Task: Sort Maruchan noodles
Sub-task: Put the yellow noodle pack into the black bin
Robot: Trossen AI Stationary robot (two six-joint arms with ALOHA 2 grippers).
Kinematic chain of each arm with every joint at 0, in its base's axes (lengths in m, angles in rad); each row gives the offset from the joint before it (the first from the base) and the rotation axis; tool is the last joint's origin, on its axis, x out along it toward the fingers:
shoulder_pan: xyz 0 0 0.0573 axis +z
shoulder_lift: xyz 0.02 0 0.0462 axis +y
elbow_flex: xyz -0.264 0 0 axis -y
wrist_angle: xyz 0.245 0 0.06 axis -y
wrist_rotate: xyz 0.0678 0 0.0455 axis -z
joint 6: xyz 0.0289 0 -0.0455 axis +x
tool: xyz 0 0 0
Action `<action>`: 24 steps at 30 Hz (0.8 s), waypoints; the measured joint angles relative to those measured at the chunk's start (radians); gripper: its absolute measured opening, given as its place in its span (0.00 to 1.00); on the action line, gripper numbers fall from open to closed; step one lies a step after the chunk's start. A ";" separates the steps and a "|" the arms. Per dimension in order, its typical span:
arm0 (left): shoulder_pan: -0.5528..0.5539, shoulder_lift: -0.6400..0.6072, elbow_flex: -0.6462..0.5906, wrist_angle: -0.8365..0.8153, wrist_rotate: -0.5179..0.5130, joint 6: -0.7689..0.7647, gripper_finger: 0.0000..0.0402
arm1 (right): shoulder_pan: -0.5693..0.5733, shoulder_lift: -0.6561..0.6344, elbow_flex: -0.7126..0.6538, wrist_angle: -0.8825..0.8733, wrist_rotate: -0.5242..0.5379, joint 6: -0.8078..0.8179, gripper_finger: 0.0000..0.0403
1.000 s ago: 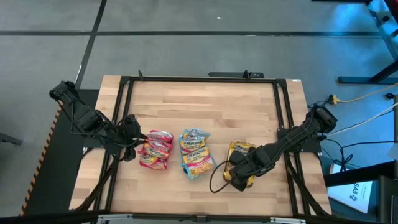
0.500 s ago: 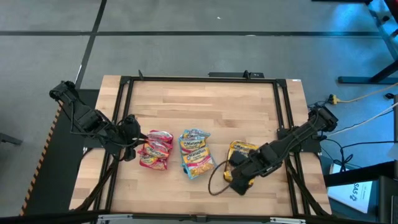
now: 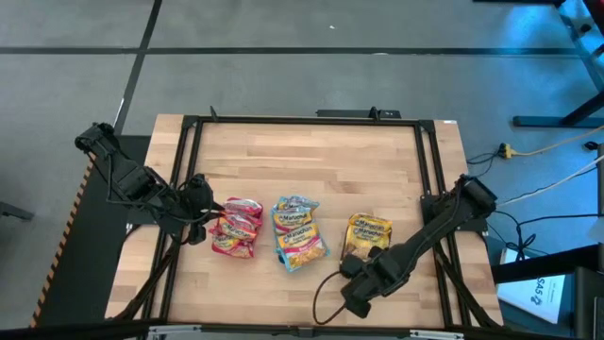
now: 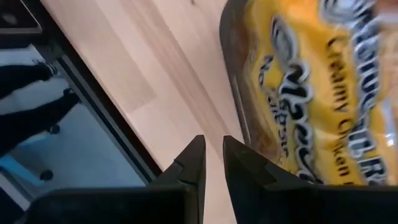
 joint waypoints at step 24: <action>0.000 0.000 0.000 0.000 0.005 0.000 0.18 | 0.005 0.054 0.000 -0.111 -0.141 -0.052 0.14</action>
